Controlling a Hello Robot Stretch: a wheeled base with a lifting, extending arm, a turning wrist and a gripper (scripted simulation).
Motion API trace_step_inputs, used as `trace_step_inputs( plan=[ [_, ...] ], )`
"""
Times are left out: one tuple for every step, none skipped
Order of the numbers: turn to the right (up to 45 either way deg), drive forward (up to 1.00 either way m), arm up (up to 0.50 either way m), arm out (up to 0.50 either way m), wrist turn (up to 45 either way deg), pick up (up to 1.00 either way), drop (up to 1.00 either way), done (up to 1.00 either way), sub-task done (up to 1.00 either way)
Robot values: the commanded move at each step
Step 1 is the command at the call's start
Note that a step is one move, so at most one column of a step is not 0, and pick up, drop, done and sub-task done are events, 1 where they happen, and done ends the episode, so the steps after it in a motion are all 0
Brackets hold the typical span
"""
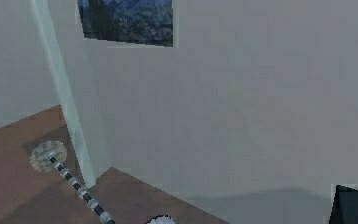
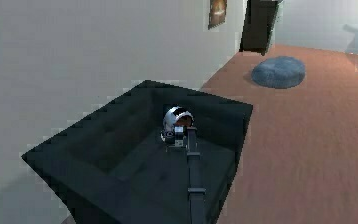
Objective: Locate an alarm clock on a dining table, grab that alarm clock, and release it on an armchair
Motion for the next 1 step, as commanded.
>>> trace_step_inputs(
  plan=[
    [0.0,0.00,0.00,0.00,0.0,0.00,1.00,0.00,0.00]
  ],
)
